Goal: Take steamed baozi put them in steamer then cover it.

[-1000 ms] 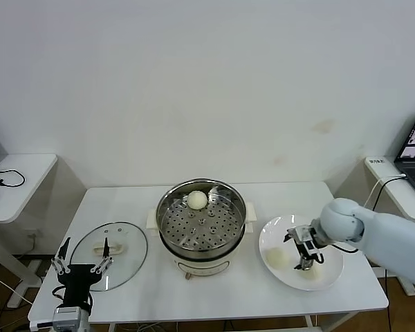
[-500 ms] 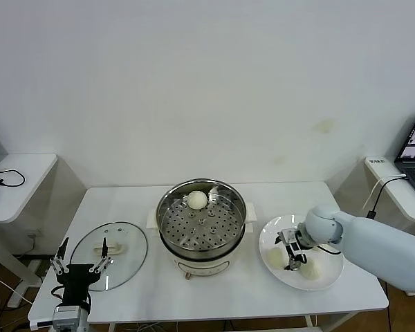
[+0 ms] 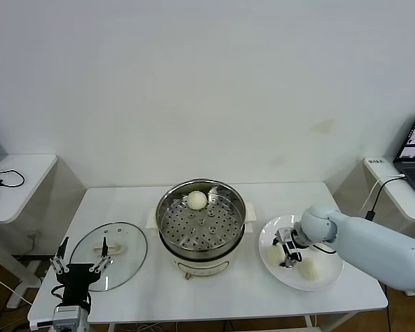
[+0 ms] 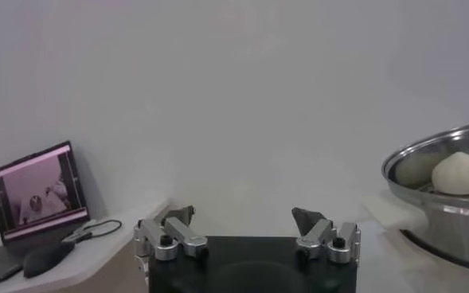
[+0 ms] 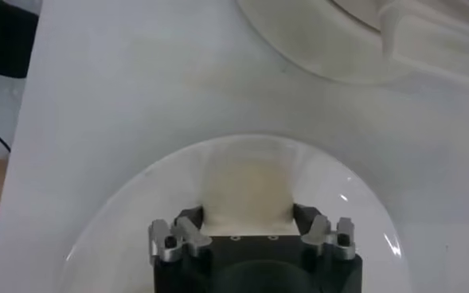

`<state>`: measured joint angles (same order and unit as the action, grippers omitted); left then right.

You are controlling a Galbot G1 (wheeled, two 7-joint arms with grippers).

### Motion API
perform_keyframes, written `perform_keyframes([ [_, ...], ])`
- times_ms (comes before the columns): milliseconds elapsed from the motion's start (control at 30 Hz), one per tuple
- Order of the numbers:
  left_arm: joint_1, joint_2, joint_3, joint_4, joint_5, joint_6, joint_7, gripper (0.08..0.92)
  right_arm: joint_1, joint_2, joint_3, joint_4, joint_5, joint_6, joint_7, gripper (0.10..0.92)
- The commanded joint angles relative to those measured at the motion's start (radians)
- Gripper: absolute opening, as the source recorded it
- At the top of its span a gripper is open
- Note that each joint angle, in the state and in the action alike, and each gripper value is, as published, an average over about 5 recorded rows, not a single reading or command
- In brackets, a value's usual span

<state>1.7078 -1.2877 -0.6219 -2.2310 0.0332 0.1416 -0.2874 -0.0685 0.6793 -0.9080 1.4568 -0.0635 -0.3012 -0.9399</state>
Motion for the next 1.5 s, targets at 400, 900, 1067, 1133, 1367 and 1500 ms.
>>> perform_keyframes([
  [400, 0.000, 0.001, 0.005, -0.013, 0.002, 0.001, -0.002, 0.823, 0.298, -0.154, -0.073, 0.110, 0.122, 0.001, -0.095, 0.664],
  [900, 0.001, 0.018, 0.012, -0.028, -0.007, 0.002, -0.002, 0.823, 0.801, -0.018, -0.316, 0.195, 0.433, -0.103, -0.041, 0.679],
  [1067, -0.002, 0.027, 0.011, -0.029, -0.011, 0.003, -0.002, 0.823, 0.838, 0.158, -0.342, 0.178, 0.572, -0.170, 0.016, 0.686],
  [1133, -0.006, 0.030, 0.009, -0.026, -0.014, 0.003, -0.002, 0.823, 0.822, 0.223, -0.342, 0.156, 0.608, -0.193, 0.039, 0.687],
  [1367, -0.014, 0.029, -0.002, -0.024, -0.014, 0.002, -0.002, 0.823, 0.698, 0.429, -0.325, 0.039, 0.636, -0.245, 0.085, 0.687],
  [1500, -0.018, 0.027, -0.011, -0.024, -0.015, 0.003, -0.002, 0.823, 0.640, 0.504, -0.329, -0.026, 0.627, -0.254, 0.098, 0.689],
])
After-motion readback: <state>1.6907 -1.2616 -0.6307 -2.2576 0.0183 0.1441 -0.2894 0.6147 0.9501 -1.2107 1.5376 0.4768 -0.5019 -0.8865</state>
